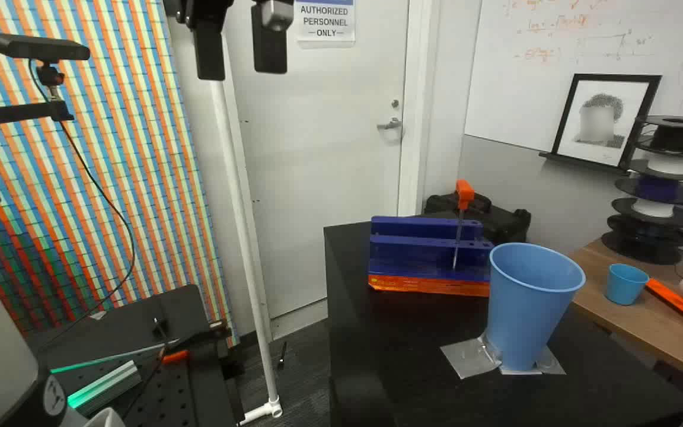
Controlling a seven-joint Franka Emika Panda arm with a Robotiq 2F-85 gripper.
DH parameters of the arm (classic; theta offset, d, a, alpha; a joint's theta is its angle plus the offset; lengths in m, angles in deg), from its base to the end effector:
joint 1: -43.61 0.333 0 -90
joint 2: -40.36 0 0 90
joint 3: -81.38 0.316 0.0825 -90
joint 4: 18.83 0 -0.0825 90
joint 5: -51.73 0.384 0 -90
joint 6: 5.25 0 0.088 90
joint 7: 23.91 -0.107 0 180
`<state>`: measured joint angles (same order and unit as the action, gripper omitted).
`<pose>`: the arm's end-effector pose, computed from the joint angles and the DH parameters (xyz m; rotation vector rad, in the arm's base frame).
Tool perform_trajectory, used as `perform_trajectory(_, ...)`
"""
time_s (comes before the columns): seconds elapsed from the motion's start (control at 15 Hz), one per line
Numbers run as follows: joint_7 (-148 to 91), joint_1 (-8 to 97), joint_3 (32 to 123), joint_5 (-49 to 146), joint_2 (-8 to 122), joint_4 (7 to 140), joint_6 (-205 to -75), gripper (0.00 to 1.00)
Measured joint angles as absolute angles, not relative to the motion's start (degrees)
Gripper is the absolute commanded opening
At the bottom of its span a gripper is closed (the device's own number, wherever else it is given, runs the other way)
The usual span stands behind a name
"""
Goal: Put the orange wrench inside the blue cup on top of the right side of the black cabinet
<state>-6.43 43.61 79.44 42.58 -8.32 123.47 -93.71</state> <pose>0.2832 -0.0292 0.5480 2.9882 0.4315 -0.1676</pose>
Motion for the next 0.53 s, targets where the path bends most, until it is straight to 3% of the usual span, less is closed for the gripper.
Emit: perform_trajectory(0.53,-6.44,43.61,79.44,42.58,-8.61,122.68,-93.8,1.0)
